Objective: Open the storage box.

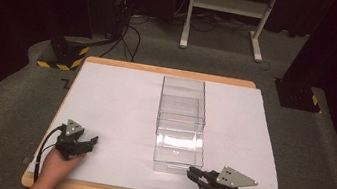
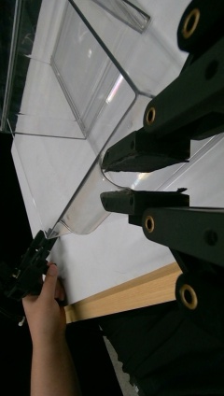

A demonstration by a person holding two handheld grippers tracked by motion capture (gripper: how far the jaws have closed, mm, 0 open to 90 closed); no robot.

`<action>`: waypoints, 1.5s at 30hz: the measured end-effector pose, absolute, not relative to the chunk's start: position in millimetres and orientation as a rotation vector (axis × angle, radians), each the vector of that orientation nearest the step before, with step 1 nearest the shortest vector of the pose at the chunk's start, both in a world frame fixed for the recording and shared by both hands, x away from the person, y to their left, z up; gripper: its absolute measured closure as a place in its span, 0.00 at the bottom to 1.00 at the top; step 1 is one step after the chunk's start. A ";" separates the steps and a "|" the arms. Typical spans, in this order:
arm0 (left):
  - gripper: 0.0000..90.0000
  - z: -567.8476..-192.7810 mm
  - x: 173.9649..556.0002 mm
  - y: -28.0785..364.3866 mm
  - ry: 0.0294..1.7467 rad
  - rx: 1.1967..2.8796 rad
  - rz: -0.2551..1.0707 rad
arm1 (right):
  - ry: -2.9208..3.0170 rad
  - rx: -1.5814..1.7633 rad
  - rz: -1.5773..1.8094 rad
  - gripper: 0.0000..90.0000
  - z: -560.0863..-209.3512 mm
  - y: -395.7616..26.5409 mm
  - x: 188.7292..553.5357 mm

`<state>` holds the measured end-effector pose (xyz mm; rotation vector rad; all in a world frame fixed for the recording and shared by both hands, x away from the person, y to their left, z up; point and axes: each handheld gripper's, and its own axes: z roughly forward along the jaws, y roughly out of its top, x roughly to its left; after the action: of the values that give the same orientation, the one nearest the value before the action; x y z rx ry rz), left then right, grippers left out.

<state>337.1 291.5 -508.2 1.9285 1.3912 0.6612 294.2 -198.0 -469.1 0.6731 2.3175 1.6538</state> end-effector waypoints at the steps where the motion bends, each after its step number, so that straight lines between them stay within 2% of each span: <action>1: 0.39 -508.2 337.1 291.5 1.391 1.929 0.661 | 2.307 0.674 1.655 0.88 -468.3 -198.7 293.9; 15: 0.39 -508.2 337.1 291.5 1.391 1.929 0.661 | 2.250 0.635 1.715 0.88 -448.7 -193.3 297.4; 26: 0.39 -508.2 337.1 291.5 1.393 1.927 0.660 | 2.143 0.672 1.679 0.77 -433.9 -187.1 311.0; 32: 0.39 -508.2 337.1 291.5 1.393 1.927 0.660 | 2.022 0.790 1.593 0.70 -433.8 -203.3 324.0; 45: 0.39 -508.2 337.2 291.6 1.393 1.927 0.658 | 1.841 1.056 1.424 0.67 -453.3 -247.5 340.6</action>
<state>337.2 291.6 -508.2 1.9272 1.3929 0.6576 340.6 -247.5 -453.3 1.0563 1.8409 1.4241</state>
